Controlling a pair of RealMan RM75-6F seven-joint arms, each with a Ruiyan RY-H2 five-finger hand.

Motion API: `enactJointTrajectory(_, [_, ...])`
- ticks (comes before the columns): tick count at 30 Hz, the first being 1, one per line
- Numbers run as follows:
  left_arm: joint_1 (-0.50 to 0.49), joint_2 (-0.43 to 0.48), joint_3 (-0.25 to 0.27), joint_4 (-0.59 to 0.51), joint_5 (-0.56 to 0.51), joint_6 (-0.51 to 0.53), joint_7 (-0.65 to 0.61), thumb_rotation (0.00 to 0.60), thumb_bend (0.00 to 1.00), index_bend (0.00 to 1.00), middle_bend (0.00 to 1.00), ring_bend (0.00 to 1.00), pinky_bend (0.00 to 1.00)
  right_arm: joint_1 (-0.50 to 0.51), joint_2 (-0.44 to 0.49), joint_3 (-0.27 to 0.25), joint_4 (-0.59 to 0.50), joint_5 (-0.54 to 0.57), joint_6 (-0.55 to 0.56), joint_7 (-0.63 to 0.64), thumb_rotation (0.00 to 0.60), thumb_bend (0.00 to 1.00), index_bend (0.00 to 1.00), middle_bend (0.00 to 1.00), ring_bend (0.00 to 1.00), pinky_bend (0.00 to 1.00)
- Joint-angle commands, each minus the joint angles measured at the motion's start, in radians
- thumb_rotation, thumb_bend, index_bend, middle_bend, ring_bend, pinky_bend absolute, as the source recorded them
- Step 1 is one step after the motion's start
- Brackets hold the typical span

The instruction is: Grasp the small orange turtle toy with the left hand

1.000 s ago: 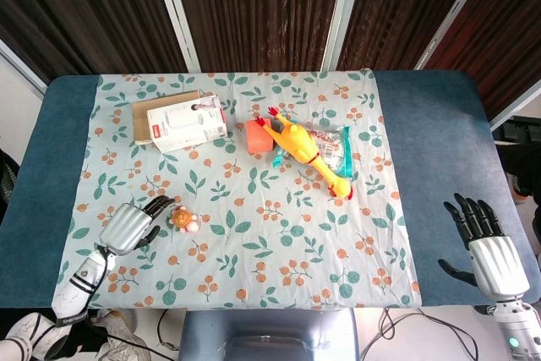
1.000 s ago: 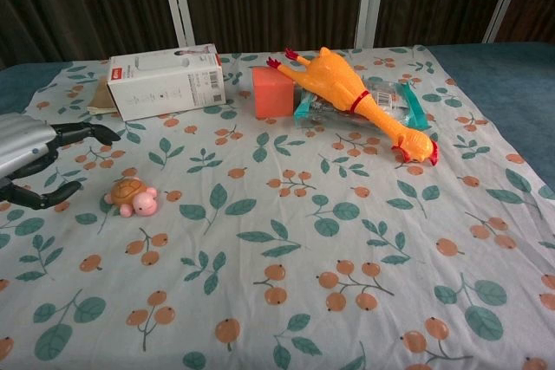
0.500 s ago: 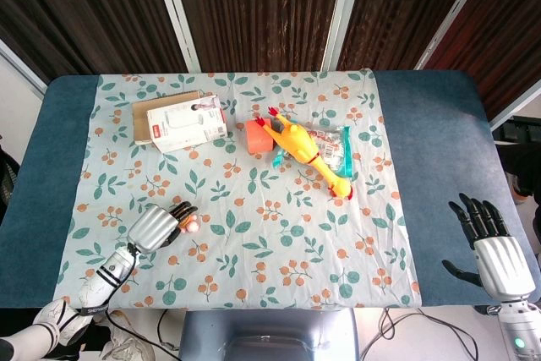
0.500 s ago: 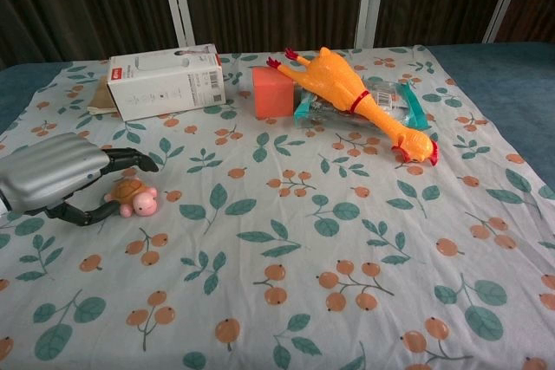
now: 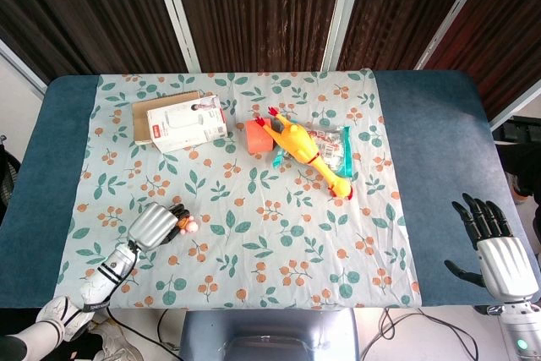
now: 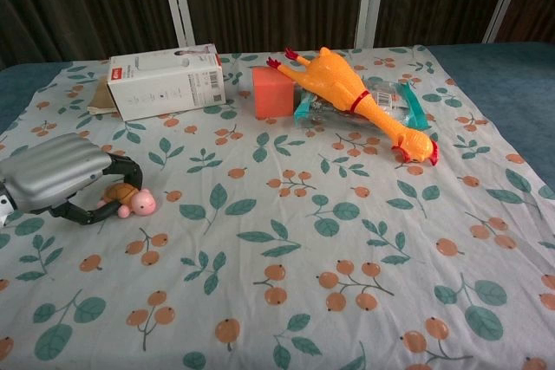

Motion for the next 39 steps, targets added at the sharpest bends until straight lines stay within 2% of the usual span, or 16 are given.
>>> enactJointTrajectory(1, [-0.001,-0.031,-0.01,0.048,-0.01,0.028,0.003,0.6,0.48,0.63,0.62,0.94,1.0,-0.001,0.001,-0.001,-0.001,-0.001,0.0,0.001,0.6,0.22,0.0,0.0,0.0,0.0])
enactJointTrajectory(6, [0.002,-0.062,-0.015,0.099,-0.016,0.063,-0.017,0.6,0.52,0.82,0.83,0.98,1.0,-0.001,0.002,0.001,-0.002,0.002,0.001,0.002,0.6,0.22,0.0,0.0,0.0,0.0])
enactJointTrajectory(9, [0.002,-0.087,-0.013,0.148,-0.014,0.1,-0.049,0.6,0.52,0.84,0.85,0.98,1.0,0.002,0.002,0.001,-0.001,0.004,-0.008,0.001,0.6,0.22,0.0,0.0,0.0,0.0])
enactJointTrajectory(12, [0.002,-0.102,-0.007,0.183,-0.015,0.11,-0.063,0.6,0.52,0.77,0.78,0.97,1.0,0.002,0.001,0.001,-0.001,0.003,-0.009,0.0,0.6,0.23,0.0,0.0,0.0,0.0])
enactJointTrajectory(17, [0.004,-0.102,0.007,0.196,-0.019,0.1,-0.085,0.6,0.49,0.42,0.46,0.95,1.0,0.001,0.001,0.002,-0.002,0.002,-0.006,0.001,0.6,0.22,0.0,0.0,0.0,0.0])
enactJointTrajectory(20, [0.006,-0.095,0.015,0.185,-0.02,0.1,-0.089,0.6,0.48,0.3,0.34,0.94,1.0,0.001,0.002,0.002,-0.002,0.001,-0.006,0.001,0.6,0.22,0.0,0.0,0.0,0.0])
enactJointTrajectory(23, [0.006,-0.086,0.023,0.165,-0.019,0.092,-0.075,0.6,0.48,0.27,0.3,0.94,1.0,0.0,0.003,0.0,-0.004,-0.001,-0.007,-0.001,0.6,0.22,0.0,0.0,0.0,0.0])
enactJointTrajectory(32, [0.002,-0.056,0.031,0.101,-0.021,0.094,-0.029,0.6,0.48,0.33,0.32,0.95,1.0,-0.002,0.004,0.0,-0.005,-0.006,0.001,0.004,0.6,0.22,0.0,0.0,0.0,0.0])
enactJointTrajectory(39, [-0.011,-0.057,0.031,0.106,-0.033,0.057,-0.024,0.6,0.48,0.35,0.33,0.95,1.0,-0.002,0.006,-0.001,-0.008,-0.005,-0.003,0.004,0.6,0.22,0.0,0.0,0.0,0.0])
